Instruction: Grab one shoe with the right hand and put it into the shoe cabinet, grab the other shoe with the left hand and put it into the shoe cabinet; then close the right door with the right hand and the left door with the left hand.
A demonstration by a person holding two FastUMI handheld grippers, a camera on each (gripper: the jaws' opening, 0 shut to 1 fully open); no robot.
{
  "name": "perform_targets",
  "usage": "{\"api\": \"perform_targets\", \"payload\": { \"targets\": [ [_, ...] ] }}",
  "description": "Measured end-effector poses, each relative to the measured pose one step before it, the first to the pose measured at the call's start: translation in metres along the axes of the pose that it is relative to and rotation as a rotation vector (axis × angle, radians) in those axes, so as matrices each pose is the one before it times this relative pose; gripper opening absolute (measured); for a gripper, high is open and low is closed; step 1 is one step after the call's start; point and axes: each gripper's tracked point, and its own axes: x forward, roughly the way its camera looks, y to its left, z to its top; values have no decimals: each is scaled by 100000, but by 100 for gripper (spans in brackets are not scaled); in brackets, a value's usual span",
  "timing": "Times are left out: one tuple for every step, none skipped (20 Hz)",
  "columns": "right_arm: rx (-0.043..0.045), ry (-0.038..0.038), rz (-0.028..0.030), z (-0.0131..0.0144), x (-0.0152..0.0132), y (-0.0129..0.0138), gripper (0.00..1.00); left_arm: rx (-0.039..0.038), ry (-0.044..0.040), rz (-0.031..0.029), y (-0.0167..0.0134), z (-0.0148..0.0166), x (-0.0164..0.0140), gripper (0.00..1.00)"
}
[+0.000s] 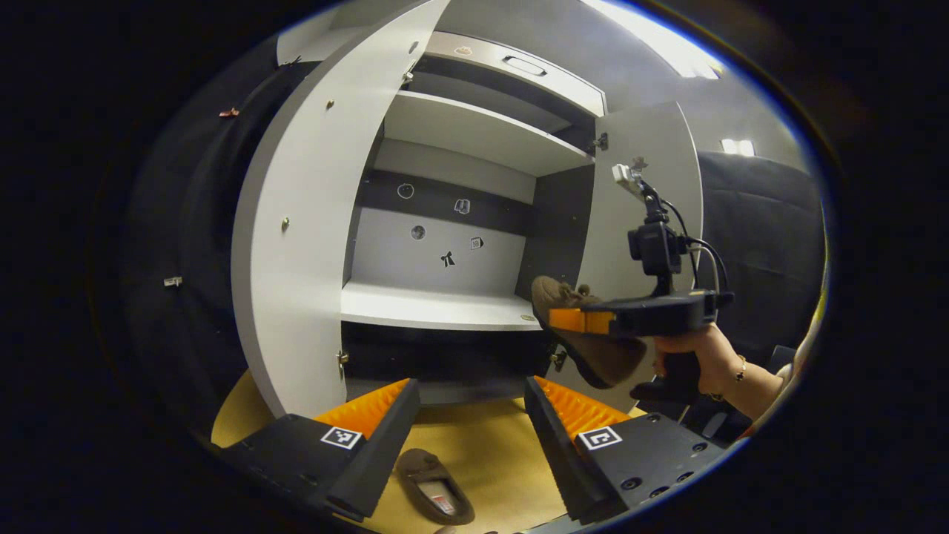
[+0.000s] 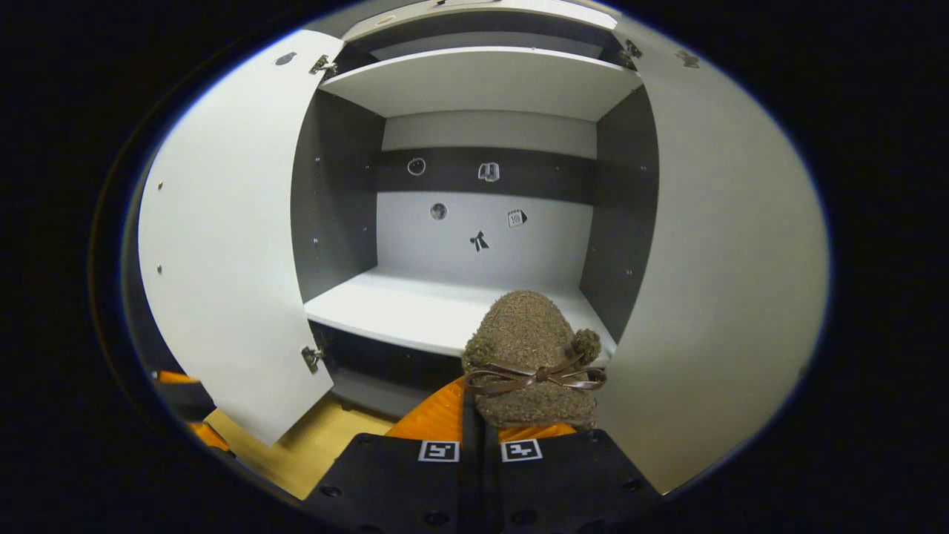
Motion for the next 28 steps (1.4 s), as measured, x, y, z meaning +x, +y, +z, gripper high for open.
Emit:
{"api": "perform_targets", "payload": {
  "targets": [
    [-1237,-1294,-18,1437,1094,-190,6,-1708,-202,392,56,67,-217,90],
    [-822,-698,-637,1080,1378,-272,6,-896,-203,902,220,28,-178,90],
    [-481,-454,-289,866,1336,-280,6,206,-38,1332,322,53,-193,90],
    [605,806,-109,478,1323,-187,6,1234,138,1759,451,-59,-248,90],
    [749,1748,291,138,1535,-104,6,1826,441,2376,618,-109,-299,90],
    [522,1878,-131,-129,1563,-186,6,1765,673,2061,473,-142,-210,90],
    [-451,2432,-314,-125,1576,-127,6,1262,557,1853,429,-102,-239,90],
    [-1296,2126,-319,-7,1658,-165,6,732,521,1362,307,-167,-170,90],
    [-1627,1136,-316,188,1303,-178,5,215,497,1214,177,-59,-155,90],
    [-1272,968,-208,417,1524,-68,6,-94,503,1371,309,-168,-123,90],
    [-662,666,106,511,1467,41,5,-337,630,1358,233,-140,-94,90],
    [691,712,322,515,1238,73,6,-448,618,1228,219,-235,-53,90],
    [854,1630,367,341,1303,135,6,-373,510,1216,214,-126,8,90],
    [1106,1997,493,28,1168,45,6,-344,456,1322,235,-113,17,90],
    [1278,1629,331,-17,1095,64,6,-316,428,1278,235,-36,11,90],
    [1482,2671,-148,-349,1051,-56,6,-244,114,1146,204,-90,16,90],
    [1430,3100,-417,-527,971,-138,6,-123,105,955,190,108,-19,90],
    [855,3428,-77,-618,911,-101,6,15,-185,891,196,36,3,90],
    [482,2992,-178,-630,805,-161,5,100,-205,661,131,194,72,90],
    [436,2384,-356,-518,677,-132,6,98,140,464,137,-15,66,90],
    [462,1501,302,-393,378,17,6,169,286,408,48,76,-2,90],
    [725,958,205,-120,280,-43,6,268,262,236,34,4,46,90],
    [26,-171,-337,-60,172,-104,8,337,119,130,-4,115,76,90],
    [738,468,1563,-32,-160,282,13,361,2,-75,-102,66,-7,90],
    [-175,189,-20,-220,-174,5,22,255,-72,-182,-114,97,8,90],
    [149,-553,1142,171,-590,39,28,157,-116,-446,-148,43,25,90],
    [520,-524,931,-18,-640,154,49,118,-99,-467,-110,108,47,90],
    [703,-1299,1251,-10,-768,178,56,134,-9,-509,-123,-7,-62,90]
  ]
}}
